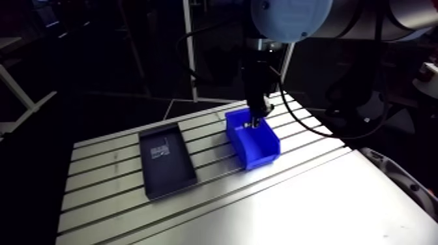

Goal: Pick up the M10 bolt from the tray and put it into the blue bin.

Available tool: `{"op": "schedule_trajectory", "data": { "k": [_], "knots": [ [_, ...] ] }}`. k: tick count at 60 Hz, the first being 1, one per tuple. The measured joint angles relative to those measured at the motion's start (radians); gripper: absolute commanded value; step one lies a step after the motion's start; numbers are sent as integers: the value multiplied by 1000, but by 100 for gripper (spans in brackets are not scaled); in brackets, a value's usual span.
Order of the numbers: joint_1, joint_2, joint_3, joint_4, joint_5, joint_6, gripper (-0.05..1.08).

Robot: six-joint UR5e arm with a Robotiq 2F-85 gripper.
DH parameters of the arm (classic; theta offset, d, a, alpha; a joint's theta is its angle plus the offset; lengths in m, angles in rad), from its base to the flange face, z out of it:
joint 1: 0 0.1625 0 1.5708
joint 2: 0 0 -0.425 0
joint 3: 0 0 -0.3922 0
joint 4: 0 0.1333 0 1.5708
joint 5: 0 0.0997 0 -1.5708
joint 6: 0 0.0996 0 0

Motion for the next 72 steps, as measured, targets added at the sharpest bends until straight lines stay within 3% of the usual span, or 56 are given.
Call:
{"op": "schedule_trajectory", "data": {
  "k": [28, 72],
  "knots": [
    [4, 61, 10, -49, -28, 20, 106],
    [8, 120, 37, -98, -49, 44, 105]
  ]
}}
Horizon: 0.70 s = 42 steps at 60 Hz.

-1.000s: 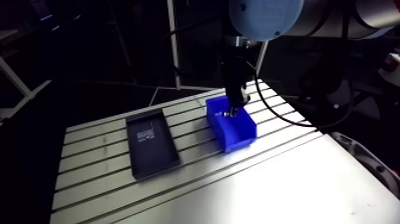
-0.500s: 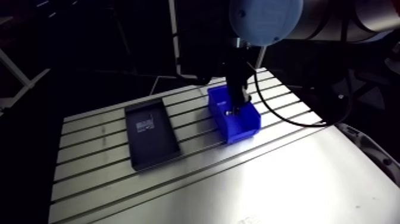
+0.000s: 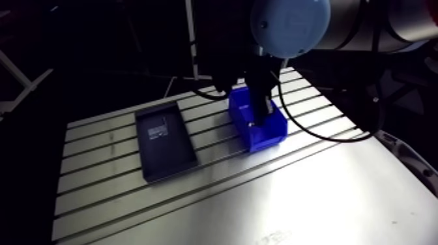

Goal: Pick up the M10 bolt from the tray and put it into the blue bin.

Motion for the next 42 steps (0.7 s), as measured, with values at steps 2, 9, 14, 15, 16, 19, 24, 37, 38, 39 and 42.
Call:
{"op": "schedule_trajectory", "data": {
  "k": [2, 9, 14, 15, 16, 19, 24, 37, 38, 39, 42],
  "knots": [
    [0, 2, 1, -1, 0, 0, 104],
    [0, 7, 2, -2, -1, 3, 103],
    [0, 12, 2, -3, -1, 9, 102],
    [0, 12, 2, -3, -1, 10, 101],
    [0, 13, 2, -3, -1, 12, 101],
    [0, 16, 2, -3, -1, 16, 97],
    [0, 18, 2, -3, -1, 22, 89],
    [1, 16, 0, -2, 1, 30, 22],
    [1, 15, -1, -2, 1, 31, 14],
    [1, 14, -2, -2, 1, 31, 14],
    [1, 7, -4, -1, 3, 33, 1]
  ]
}}
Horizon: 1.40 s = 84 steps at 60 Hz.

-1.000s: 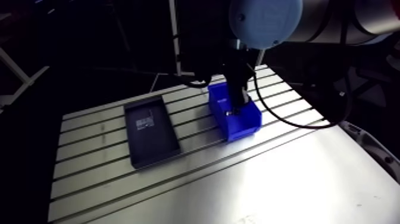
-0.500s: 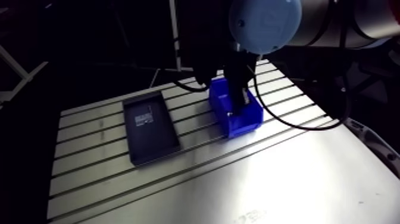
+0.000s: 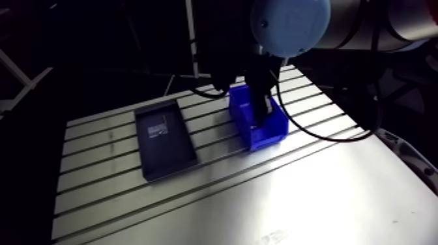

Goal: Pick up the M10 bolt from the tray and put it into the blue bin.

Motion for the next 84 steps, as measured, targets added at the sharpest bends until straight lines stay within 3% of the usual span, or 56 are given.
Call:
{"op": "schedule_trajectory", "data": {
  "k": [18, 49, 64, 84],
  "knots": [
    [0, -82, -28, 47, 17, 1, 1],
    [1, -200, -145, 251, 89, 71, 1],
    [9, -264, -183, 320, 116, 240, 1],
    [52, -347, -215, 390, 136, 633, 1]
  ]
}}
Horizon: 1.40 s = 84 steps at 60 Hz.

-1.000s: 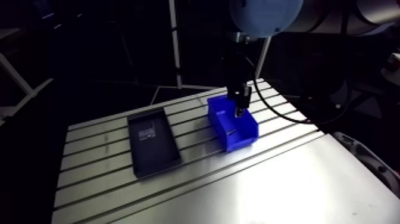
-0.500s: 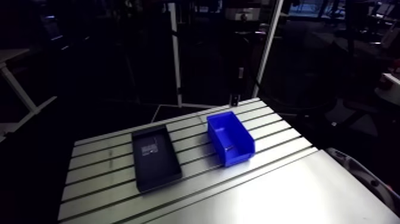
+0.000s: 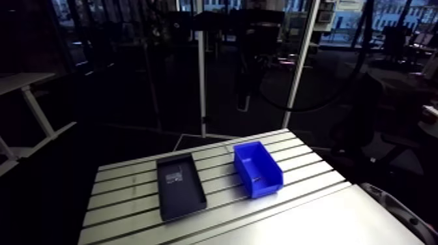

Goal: Pick up the M10 bolt from the tray and put it into the blue bin.

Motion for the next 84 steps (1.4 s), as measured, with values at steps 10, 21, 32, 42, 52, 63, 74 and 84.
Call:
{"op": "schedule_trajectory", "data": {
  "k": [10, 21, 32, 42, 52, 63, 74, 84],
  "knots": [
    [34, -34, -20, 42, 6, 216, 1],
    [68, -62, -56, 98, 8, 432, 1],
    [98, -76, -117, 166, 0, 645, 1],
    [122, -70, -198, 241, -14, 825, 1],
    [134, -56, -257, 294, -27, 935, 1],
    [138, -48, -268, 309, -35, 972, 1],
    [143, -40, -267, 310, -39, 981, 1],
    [157, -35, -266, 307, -40, 982, 1]
  ]
}}
